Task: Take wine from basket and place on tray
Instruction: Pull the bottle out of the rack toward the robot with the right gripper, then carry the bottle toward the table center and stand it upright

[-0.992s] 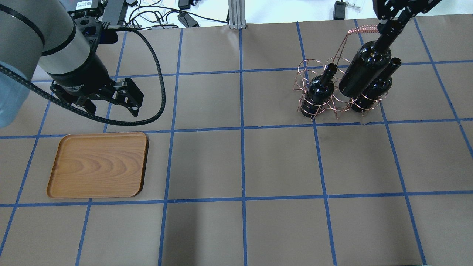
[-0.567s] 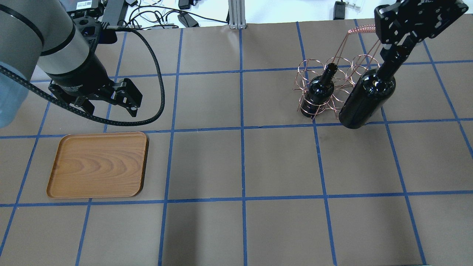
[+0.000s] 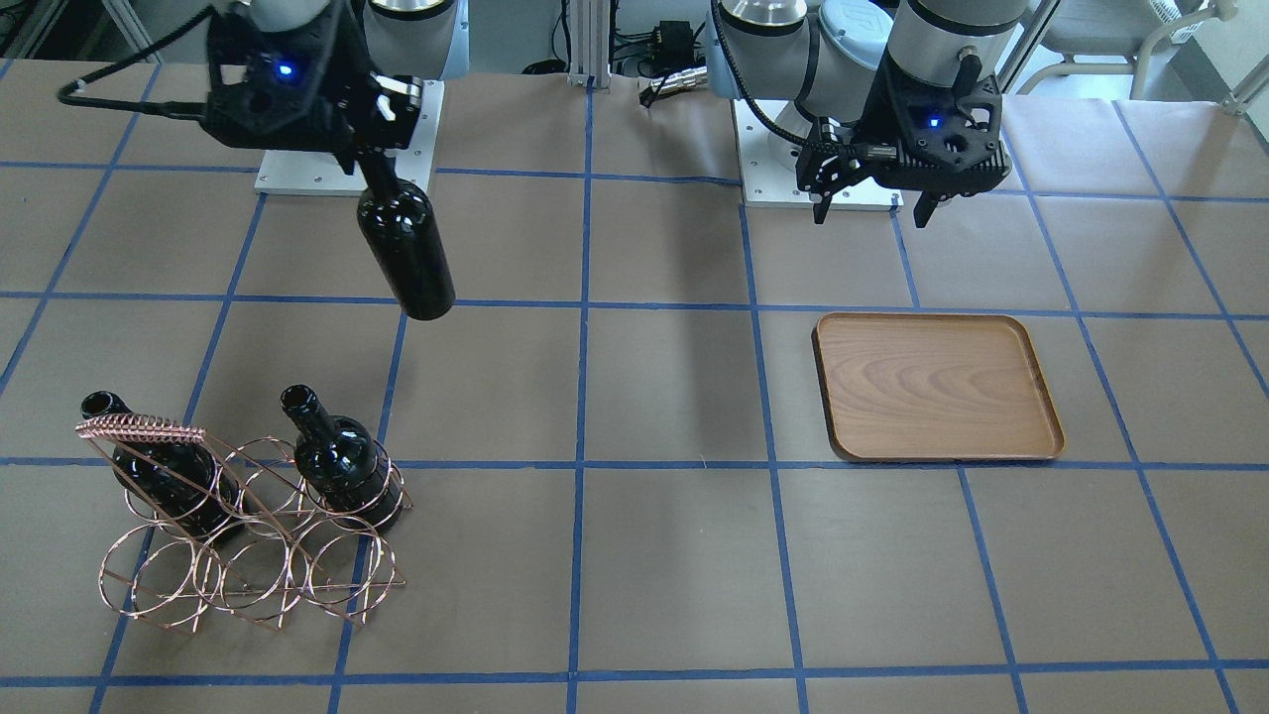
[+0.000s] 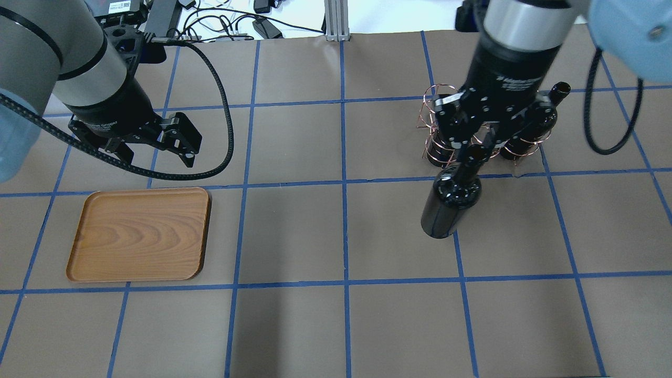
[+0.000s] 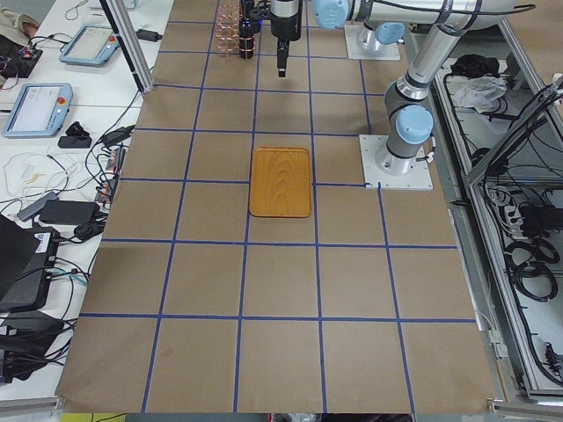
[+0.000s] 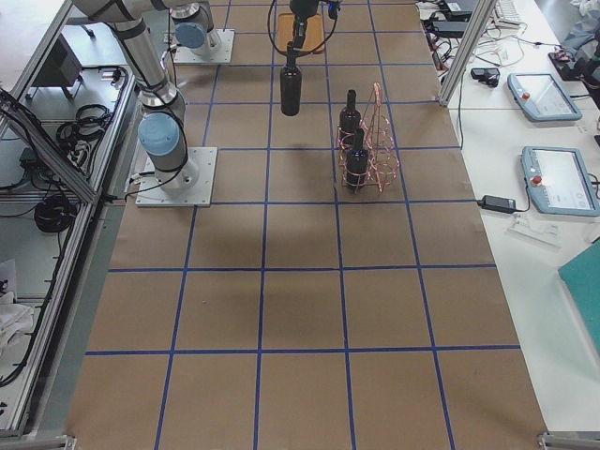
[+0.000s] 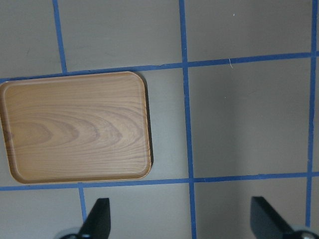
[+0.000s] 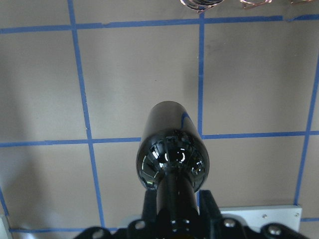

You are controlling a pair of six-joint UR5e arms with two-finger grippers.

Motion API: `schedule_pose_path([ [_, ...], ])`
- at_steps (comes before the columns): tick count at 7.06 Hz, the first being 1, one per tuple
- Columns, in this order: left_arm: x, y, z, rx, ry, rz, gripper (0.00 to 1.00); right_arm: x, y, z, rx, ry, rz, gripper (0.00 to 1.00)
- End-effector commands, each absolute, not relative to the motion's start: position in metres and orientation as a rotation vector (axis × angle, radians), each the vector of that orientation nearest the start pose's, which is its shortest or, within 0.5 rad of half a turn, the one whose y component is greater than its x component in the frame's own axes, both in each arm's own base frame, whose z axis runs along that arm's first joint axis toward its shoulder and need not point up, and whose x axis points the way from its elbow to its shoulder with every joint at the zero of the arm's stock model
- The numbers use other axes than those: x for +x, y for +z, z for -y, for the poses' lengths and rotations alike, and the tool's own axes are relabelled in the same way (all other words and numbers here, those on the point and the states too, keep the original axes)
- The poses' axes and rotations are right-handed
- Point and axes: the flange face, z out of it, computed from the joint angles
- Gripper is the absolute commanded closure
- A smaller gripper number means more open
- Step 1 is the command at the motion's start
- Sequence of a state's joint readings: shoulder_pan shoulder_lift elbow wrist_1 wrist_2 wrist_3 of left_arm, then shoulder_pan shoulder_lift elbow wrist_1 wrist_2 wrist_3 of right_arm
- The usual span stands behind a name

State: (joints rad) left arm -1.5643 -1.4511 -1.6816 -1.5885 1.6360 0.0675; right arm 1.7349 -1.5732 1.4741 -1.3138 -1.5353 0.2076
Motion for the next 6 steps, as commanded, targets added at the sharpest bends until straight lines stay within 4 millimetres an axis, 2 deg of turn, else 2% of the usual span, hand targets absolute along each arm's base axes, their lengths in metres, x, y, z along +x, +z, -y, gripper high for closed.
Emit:
schedule_pose_path([
  [1, -0.124, 0.483, 0.44, 0.093, 0.029, -3.079, 0.0, 0.28, 0.484, 0.445, 0.201, 0.198, -3.135, 0.9],
  [4, -0.117, 0.485, 0.441, 0.072, 0.026, -3.075, 0.0, 0.364, 0.448, 0.436, 0.248, 0.17, -3.107, 0.9],
  [6, -0.114, 0.484, 0.442, 0.062, 0.029, -3.076, 0.0, 0.38, 0.435, 0.428, 0.238, 0.196, -3.115, 0.9],
])
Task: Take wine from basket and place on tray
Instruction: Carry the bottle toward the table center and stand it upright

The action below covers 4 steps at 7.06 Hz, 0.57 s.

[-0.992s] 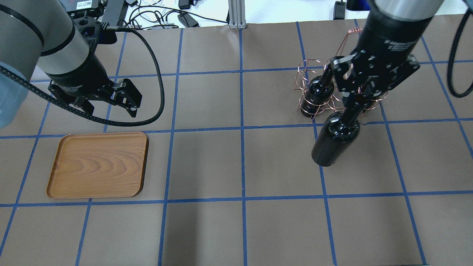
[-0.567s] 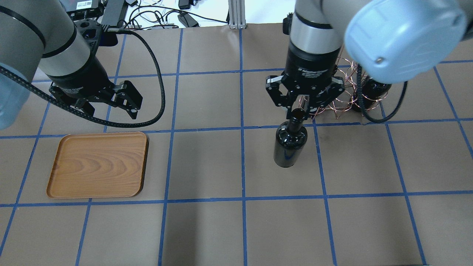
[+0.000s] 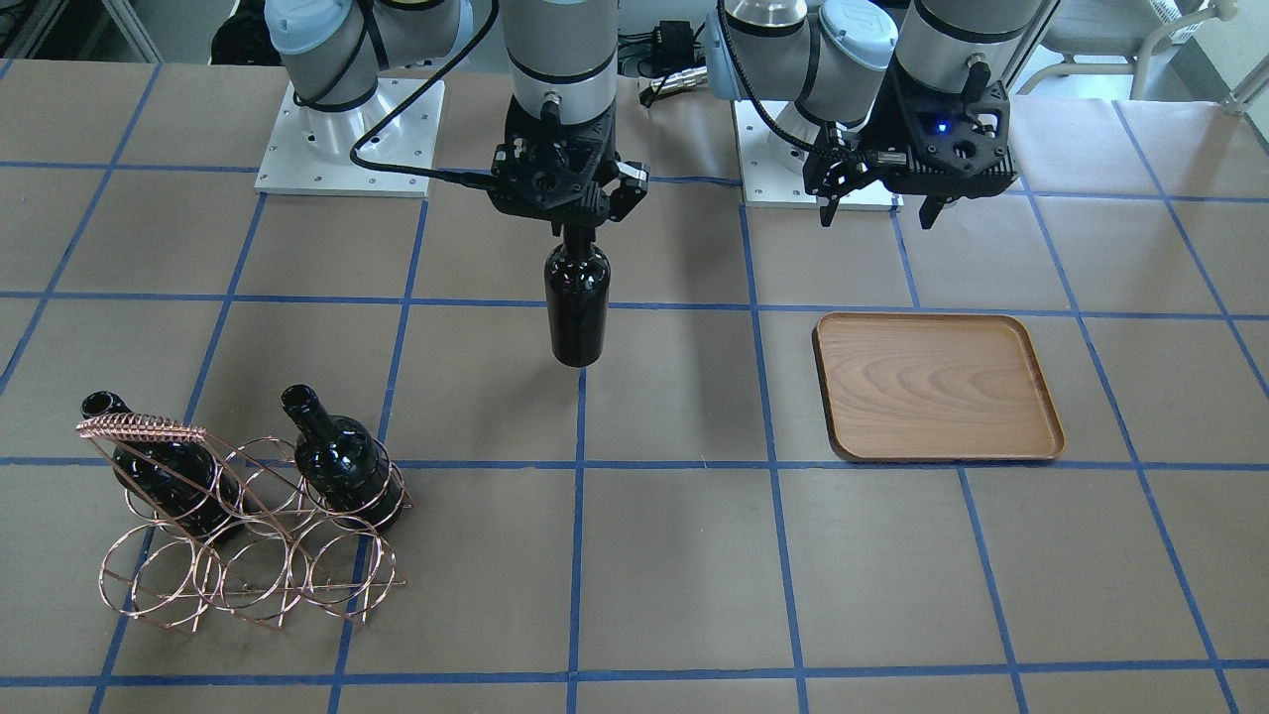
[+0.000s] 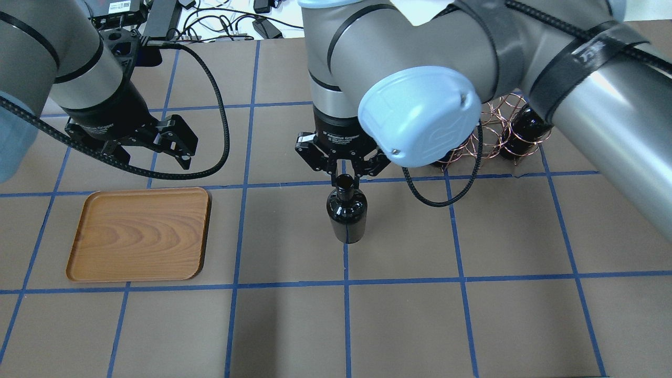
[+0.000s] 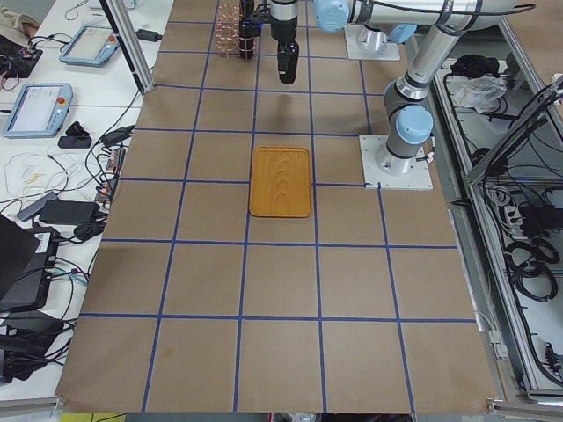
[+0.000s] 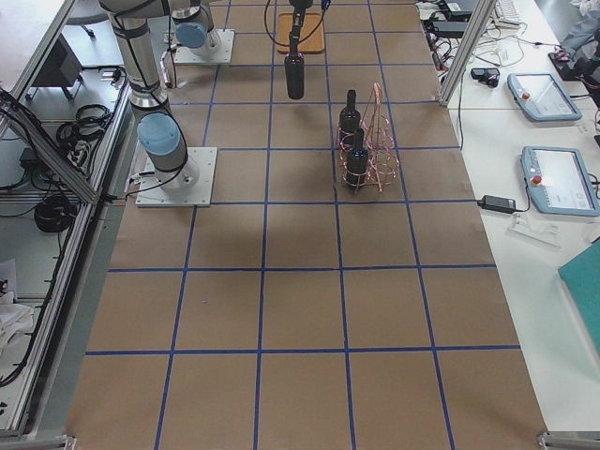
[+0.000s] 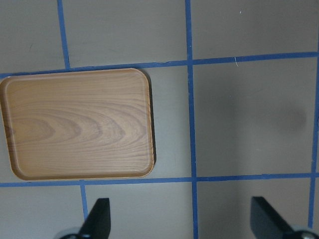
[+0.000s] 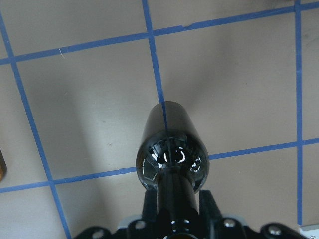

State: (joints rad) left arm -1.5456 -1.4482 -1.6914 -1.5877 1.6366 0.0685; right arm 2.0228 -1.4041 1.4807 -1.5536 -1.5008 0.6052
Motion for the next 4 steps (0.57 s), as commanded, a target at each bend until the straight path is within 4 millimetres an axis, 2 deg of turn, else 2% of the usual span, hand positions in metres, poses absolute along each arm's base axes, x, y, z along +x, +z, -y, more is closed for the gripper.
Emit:
schedule_pose_path([
  [1, -0.114, 0.484, 0.442, 0.064, 0.029, -3.074, 0.0, 0.396, 0.434, 0.415, 0.279, 0.226, -3.086, 0.9],
  [3, -0.114, 0.483, 0.442, 0.062, 0.033, -3.074, 0.0, 0.404, 0.427, 0.405, 0.249, 0.25, -3.102, 0.9],
  [4, -0.114, 0.48, 0.441, 0.06, 0.043, -3.074, 0.0, 0.403, 0.414, 0.398, 0.242, 0.28, -3.115, 0.89],
])
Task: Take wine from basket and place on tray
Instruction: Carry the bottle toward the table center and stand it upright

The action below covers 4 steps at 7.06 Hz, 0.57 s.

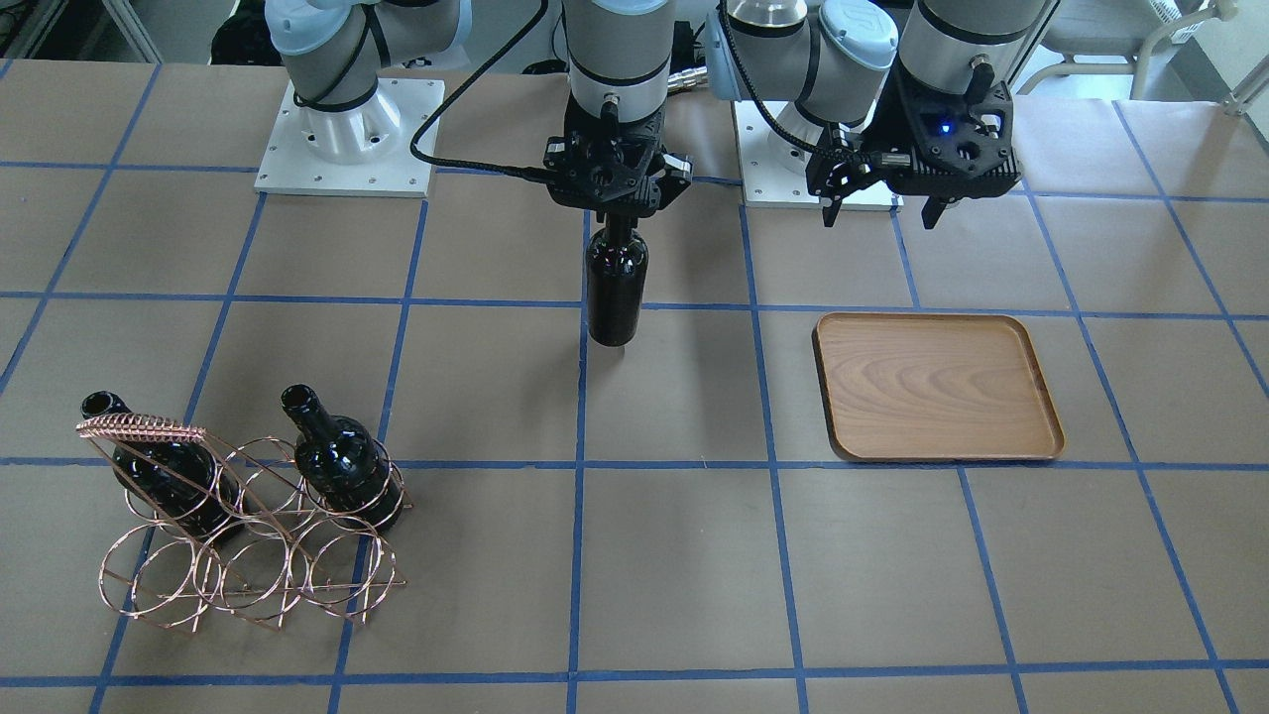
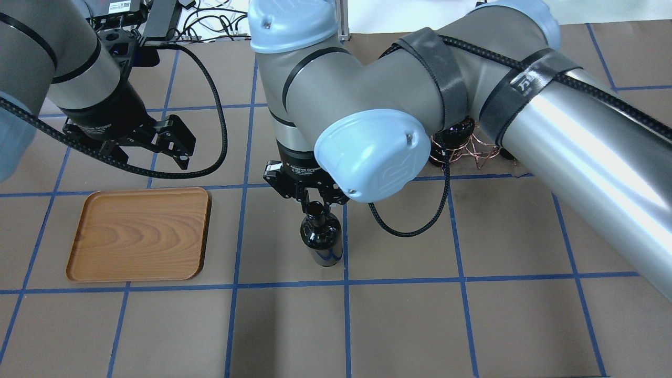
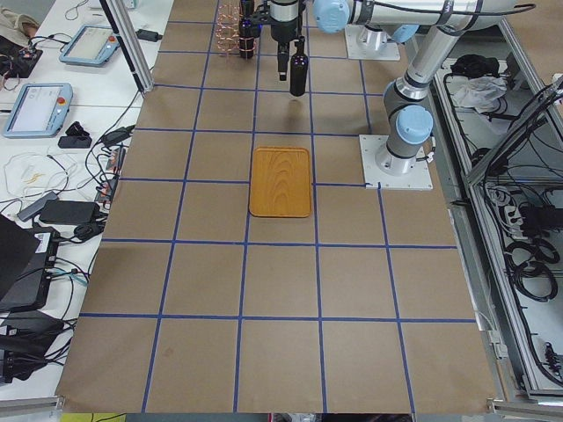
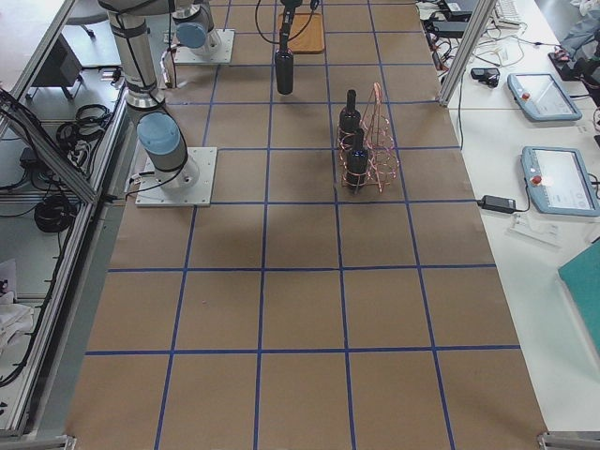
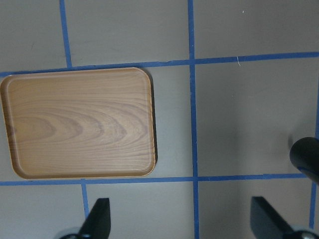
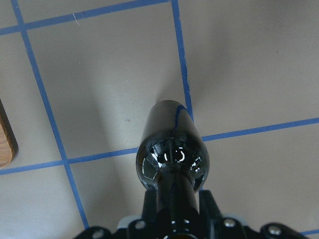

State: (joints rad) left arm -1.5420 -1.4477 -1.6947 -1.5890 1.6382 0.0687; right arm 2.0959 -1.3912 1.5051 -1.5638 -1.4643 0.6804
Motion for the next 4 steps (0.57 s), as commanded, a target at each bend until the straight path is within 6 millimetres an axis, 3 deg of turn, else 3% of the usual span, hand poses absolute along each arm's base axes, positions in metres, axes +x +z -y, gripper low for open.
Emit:
schedule_pose_path([
  [1, -0.114, 0.4764, 0.4401, 0.061, 0.054, -3.076, 0.0, 0.4064, 0.4088, 0.3907, 0.218, 0.279, -3.131, 0.88],
  [4, -0.1143, 0.478, 0.4395, 0.06, 0.045, -3.079, 0.0, 0.4101, 0.4078, 0.3892, 0.205, 0.269, -3.132, 0.85],
])
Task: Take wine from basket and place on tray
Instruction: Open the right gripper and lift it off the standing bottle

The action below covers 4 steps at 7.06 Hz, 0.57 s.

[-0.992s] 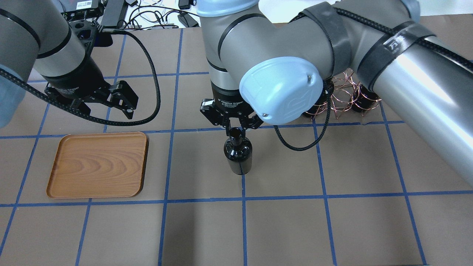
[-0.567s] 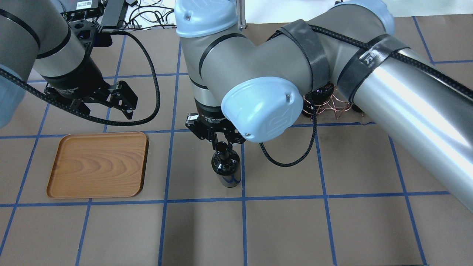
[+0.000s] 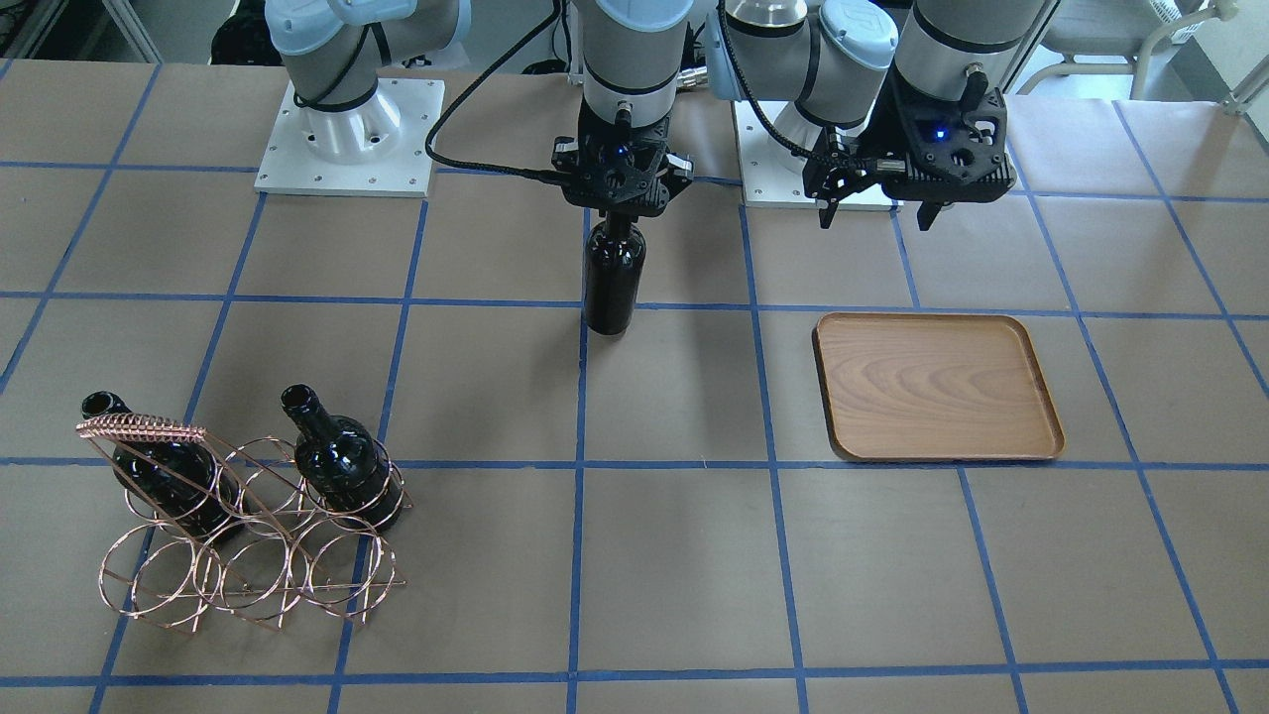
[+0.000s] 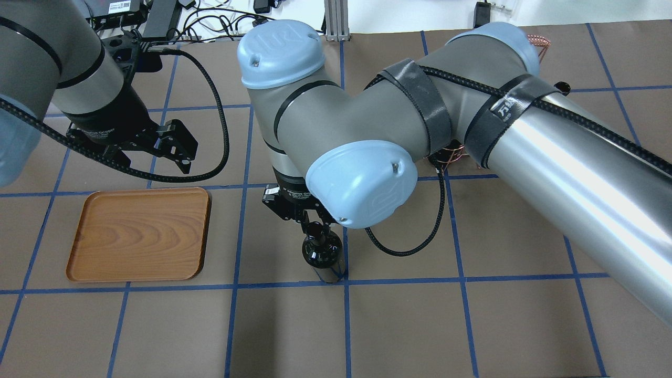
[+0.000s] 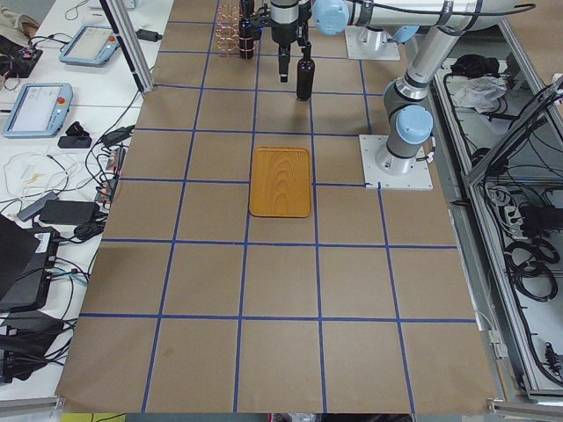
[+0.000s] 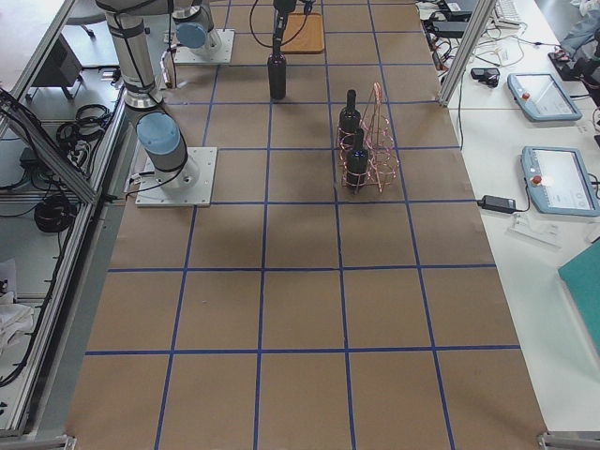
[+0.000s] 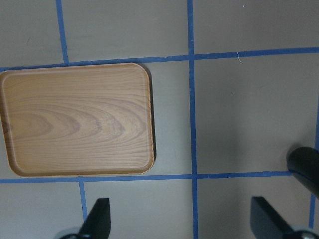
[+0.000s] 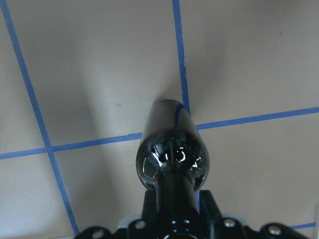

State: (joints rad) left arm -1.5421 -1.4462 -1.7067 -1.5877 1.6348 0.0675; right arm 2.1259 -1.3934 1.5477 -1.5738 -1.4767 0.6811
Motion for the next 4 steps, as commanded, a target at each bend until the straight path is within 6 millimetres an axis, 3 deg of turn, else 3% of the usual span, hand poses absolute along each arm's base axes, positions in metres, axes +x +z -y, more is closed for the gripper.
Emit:
schedule_pose_path([
  [1, -0.115, 0.4803, 0.4388, 0.06, 0.033, -3.079, 0.0, 0.41, 0.4078, 0.3893, 0.203, 0.267, -3.134, 0.81],
  [2, -0.1158, 0.4835, 0.4372, 0.06, 0.026, -3.08, 0.0, 0.4091, 0.4067, 0.3898, 0.197, 0.256, -3.152, 0.37],
  [3, -0.116, 0.4858, 0.4354, 0.057, 0.023, -3.082, 0.0, 0.4087, 0.4067, 0.3902, 0.197, 0.249, -3.156, 0.24],
  [4, -0.1167, 0.4821, 0.4355, 0.06, 0.037, -3.082, 0.0, 0.409, 0.406, 0.3907, 0.197, 0.249, -3.156, 0.21],
])
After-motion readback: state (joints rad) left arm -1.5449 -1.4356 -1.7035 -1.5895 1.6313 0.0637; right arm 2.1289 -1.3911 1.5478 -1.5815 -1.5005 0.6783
